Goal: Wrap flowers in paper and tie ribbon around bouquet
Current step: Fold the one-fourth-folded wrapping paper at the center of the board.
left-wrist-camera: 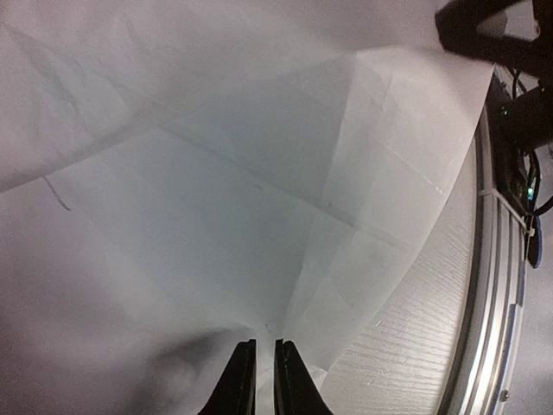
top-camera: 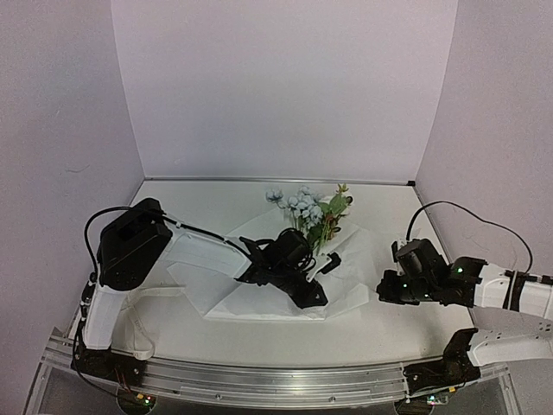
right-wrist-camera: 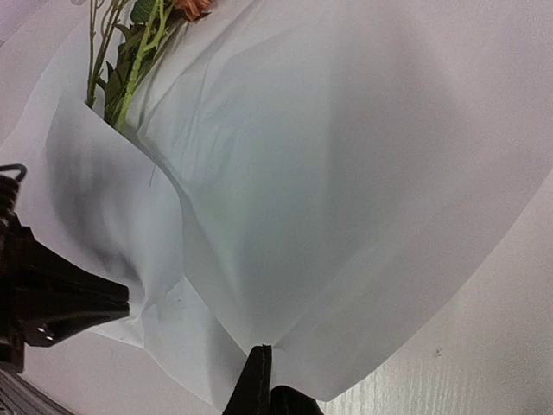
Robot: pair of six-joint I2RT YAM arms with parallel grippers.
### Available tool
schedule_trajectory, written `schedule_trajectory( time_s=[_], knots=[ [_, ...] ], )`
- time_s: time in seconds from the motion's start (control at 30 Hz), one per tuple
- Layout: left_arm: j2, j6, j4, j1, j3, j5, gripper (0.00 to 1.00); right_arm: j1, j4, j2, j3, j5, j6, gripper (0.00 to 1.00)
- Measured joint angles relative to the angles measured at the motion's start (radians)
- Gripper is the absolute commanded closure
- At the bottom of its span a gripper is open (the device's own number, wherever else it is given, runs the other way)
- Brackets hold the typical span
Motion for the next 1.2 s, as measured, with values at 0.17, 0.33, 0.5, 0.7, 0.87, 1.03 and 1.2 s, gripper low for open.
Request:
schedule_trajectory(
  time_s=[0.17, 0.33, 0.5, 0.7, 0.87, 1.03, 1.2],
  knots=[
    [-0.011, -0.029, 0.039, 0.076, 0.051, 0.141, 0.79, 0.000, -0.018, 0.000, 0.000, -0.008, -0.019, 1.00],
    [0.097, -0.002, -0.022, 0.118, 0.305, 0.194, 0.80, 0.000, -0.025, 0.000, 0.000, -0.021, -0.037, 1.00],
    [0.249, 0.069, -0.131, 0.112, 0.539, 0.143, 0.83, 0.000, -0.040, 0.000, 0.004, -0.039, -0.062, 1.00],
    [0.374, 0.132, -0.234, 0.104, 0.617, 0.043, 0.85, 0.000, -0.085, 0.000, 0.042, -0.052, -0.091, 1.00],
    [0.409, 0.158, -0.257, 0.099, 0.664, -0.010, 0.88, 0.000, -0.103, 0.000, 0.062, -0.057, -0.103, 1.00],
    [0.409, 0.165, -0.259, 0.088, 0.669, -0.077, 0.86, 0.004, -0.126, 0.001, 0.076, -0.058, -0.113, 1.00],
    [0.409, 0.164, -0.246, 0.078, 0.662, -0.117, 0.81, 0.009, -0.158, 0.008, 0.104, -0.050, -0.120, 1.00]
  ],
)
